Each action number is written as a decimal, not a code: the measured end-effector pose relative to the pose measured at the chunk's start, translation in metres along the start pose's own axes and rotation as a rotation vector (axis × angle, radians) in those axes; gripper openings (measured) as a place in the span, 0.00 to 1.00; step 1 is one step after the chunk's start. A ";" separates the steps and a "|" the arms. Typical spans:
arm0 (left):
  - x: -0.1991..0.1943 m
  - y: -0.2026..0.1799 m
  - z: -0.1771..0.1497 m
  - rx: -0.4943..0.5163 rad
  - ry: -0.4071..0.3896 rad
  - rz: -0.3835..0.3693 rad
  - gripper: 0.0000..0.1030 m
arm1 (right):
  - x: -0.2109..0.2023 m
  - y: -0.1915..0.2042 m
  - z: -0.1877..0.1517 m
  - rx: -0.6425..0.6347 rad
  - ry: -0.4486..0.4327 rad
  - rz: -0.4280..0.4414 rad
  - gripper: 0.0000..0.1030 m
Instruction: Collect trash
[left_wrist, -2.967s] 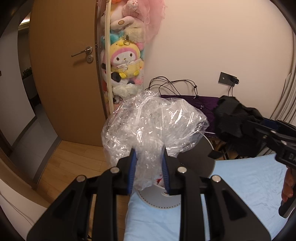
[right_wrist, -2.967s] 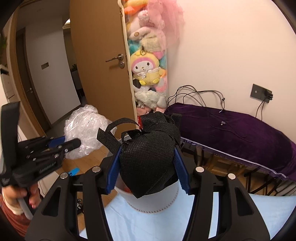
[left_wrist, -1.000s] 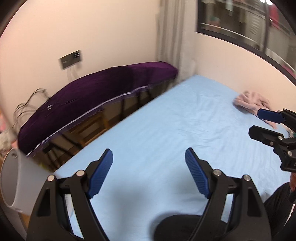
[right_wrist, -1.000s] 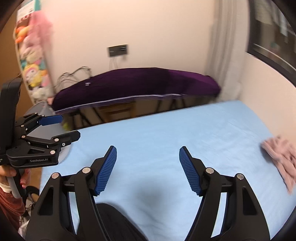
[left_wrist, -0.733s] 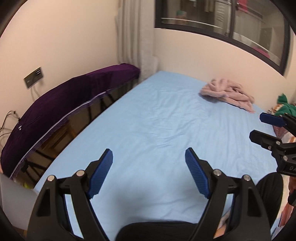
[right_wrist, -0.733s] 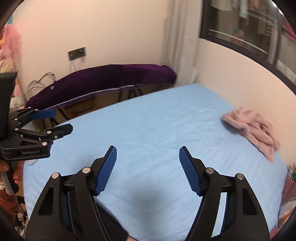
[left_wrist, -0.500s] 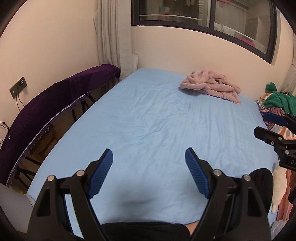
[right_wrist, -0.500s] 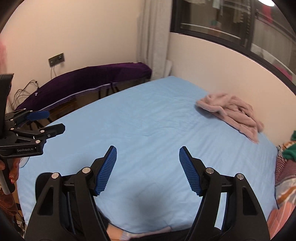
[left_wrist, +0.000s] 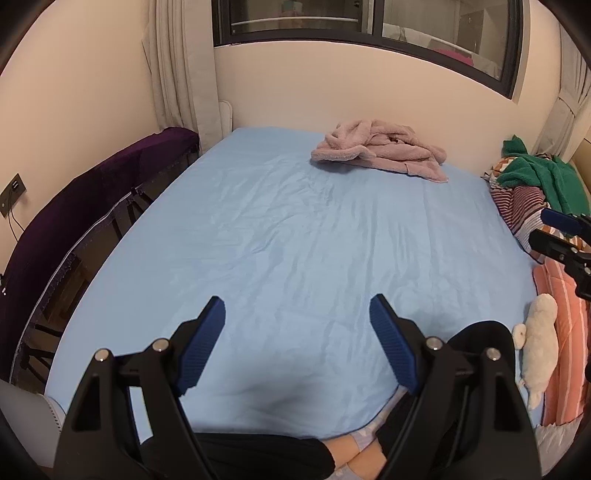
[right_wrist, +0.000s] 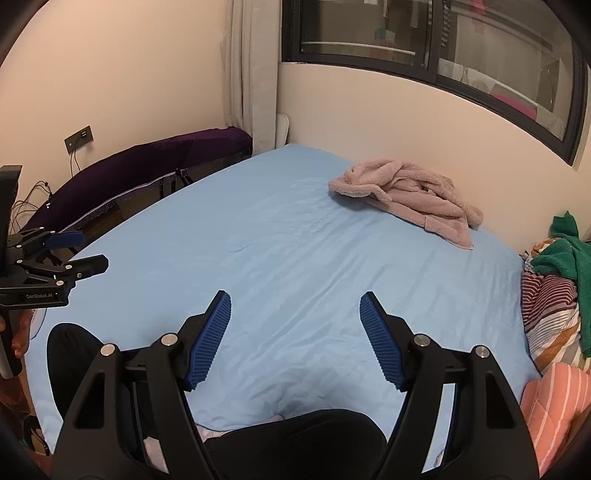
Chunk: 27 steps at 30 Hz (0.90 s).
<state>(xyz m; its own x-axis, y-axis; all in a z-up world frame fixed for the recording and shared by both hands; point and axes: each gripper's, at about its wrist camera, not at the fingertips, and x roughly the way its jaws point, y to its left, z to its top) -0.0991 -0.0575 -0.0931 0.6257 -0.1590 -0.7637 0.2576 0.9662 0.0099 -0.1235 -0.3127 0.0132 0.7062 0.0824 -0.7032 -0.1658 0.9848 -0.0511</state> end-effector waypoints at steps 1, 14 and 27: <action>0.001 -0.001 0.001 0.001 0.002 0.004 0.78 | -0.002 -0.003 -0.001 0.003 -0.007 -0.007 0.68; 0.004 0.009 -0.002 -0.032 0.011 0.059 0.78 | -0.001 -0.006 -0.004 0.048 -0.019 -0.058 0.68; -0.012 0.007 -0.001 -0.011 -0.007 0.117 0.78 | 0.009 0.005 0.000 0.091 0.002 -0.114 0.68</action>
<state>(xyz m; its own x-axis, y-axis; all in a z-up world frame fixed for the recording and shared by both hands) -0.1060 -0.0489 -0.0843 0.6561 -0.0461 -0.7533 0.1743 0.9804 0.0918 -0.1182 -0.3074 0.0069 0.7155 -0.0310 -0.6979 -0.0211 0.9976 -0.0659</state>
